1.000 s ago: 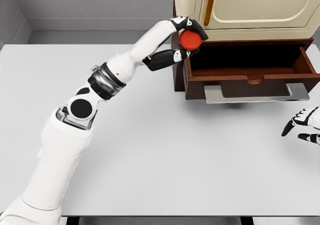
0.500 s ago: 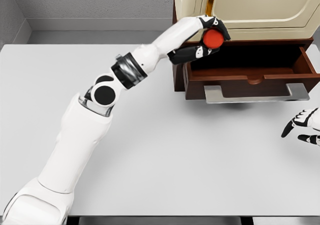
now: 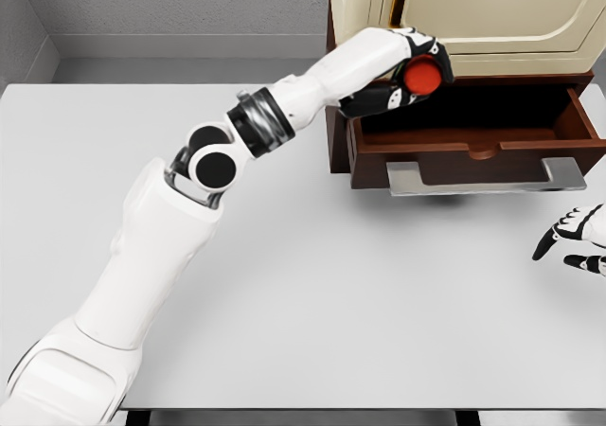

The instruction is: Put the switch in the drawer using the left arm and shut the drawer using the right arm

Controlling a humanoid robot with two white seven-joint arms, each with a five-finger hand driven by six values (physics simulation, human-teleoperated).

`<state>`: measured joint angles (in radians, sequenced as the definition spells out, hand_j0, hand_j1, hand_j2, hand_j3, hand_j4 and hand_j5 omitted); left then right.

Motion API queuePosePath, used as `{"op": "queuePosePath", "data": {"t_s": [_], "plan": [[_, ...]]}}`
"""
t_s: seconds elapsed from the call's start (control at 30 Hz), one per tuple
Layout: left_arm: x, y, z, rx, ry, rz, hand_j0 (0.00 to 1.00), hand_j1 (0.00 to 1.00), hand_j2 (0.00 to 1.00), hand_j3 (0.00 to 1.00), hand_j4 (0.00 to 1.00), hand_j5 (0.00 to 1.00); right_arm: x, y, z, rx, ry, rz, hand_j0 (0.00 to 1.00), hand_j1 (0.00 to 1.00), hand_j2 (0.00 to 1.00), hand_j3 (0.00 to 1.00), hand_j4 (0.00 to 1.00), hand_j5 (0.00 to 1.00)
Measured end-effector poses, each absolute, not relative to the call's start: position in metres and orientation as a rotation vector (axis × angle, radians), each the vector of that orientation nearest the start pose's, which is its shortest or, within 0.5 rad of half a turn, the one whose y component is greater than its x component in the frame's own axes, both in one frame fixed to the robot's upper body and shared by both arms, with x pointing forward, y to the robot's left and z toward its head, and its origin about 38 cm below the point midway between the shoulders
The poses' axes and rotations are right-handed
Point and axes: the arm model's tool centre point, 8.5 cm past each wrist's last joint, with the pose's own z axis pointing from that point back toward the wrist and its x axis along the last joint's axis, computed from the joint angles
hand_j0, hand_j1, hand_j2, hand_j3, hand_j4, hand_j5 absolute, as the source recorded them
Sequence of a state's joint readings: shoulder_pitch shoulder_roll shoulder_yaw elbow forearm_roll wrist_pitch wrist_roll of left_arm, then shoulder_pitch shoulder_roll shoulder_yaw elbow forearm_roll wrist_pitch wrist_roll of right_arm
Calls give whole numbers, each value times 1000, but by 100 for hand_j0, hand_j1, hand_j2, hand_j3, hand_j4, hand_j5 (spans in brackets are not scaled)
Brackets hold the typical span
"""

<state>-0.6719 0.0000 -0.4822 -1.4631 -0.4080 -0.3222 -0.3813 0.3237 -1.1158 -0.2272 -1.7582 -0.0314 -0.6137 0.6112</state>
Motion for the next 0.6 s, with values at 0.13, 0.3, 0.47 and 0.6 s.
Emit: {"op": "queuePosePath", "data": {"t_s": [0.13,0.3,0.47,0.6], "plan": [[442,19,287,-6,-2175,-1429,44,44,44,44,44,44,289,-428,237,-241,-1363,1778,56,56,56,56,56,56],[443,17,290,13,-2177,-1443,68,68,68,68,68,68,289,-428,237,-239,-1359,1780,56,56,56,56,56,56],[443,18,288,14,-2171,-1445,77,77,77,77,77,77,288,-427,234,-231,-1356,1782,56,56,56,56,56,56],[444,17,287,14,-2169,-1446,78,78,78,78,78,78,288,-426,234,-227,-1354,1782,56,56,56,56,56,56]]}}
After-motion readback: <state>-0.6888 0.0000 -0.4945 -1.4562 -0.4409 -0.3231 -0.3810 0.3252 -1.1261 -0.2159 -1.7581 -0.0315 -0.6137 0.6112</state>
